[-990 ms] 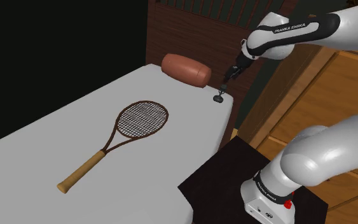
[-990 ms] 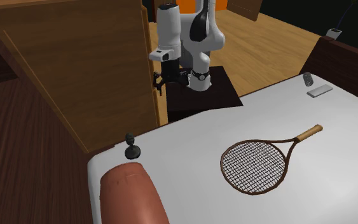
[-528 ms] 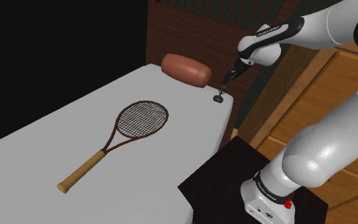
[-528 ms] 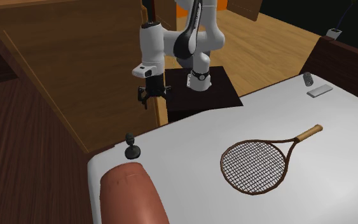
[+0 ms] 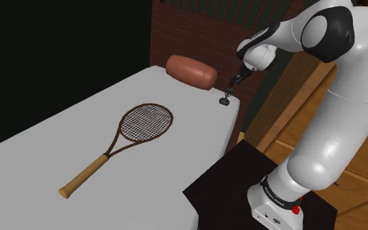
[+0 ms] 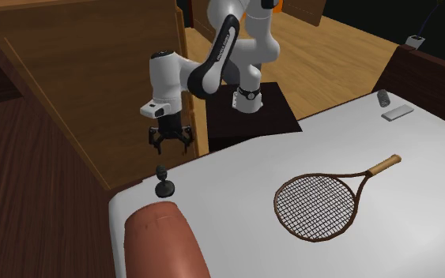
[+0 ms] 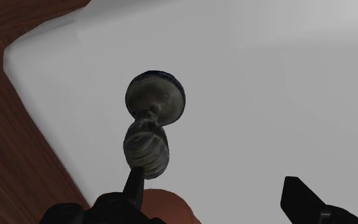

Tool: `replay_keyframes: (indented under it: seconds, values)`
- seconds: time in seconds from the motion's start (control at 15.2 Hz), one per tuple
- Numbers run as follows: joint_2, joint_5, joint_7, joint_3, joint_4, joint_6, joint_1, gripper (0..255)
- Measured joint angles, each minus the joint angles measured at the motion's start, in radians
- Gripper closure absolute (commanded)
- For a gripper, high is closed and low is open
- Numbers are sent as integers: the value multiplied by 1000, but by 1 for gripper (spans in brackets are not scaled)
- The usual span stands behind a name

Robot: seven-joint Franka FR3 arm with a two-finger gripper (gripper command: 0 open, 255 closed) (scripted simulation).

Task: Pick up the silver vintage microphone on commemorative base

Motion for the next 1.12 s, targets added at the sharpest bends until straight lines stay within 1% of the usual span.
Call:
replay_keyframes:
  seconds: [0.2, 0.26, 0.33, 0.46, 0.79, 0.86, 1.12]
  values:
    - [132, 108, -90, 42, 123, -16, -75, 0]
    - [172, 136, -117, 55, 163, -24, -103, 0]
    - [194, 156, -135, 66, 177, -18, -118, 0]
    - [227, 183, -156, 83, 196, -9, -136, 0]
    - [272, 231, -195, 114, 200, 26, -159, 0]
    - [275, 235, -200, 117, 198, 30, -161, 255]
    - [275, 239, -204, 119, 196, 35, -162, 255]
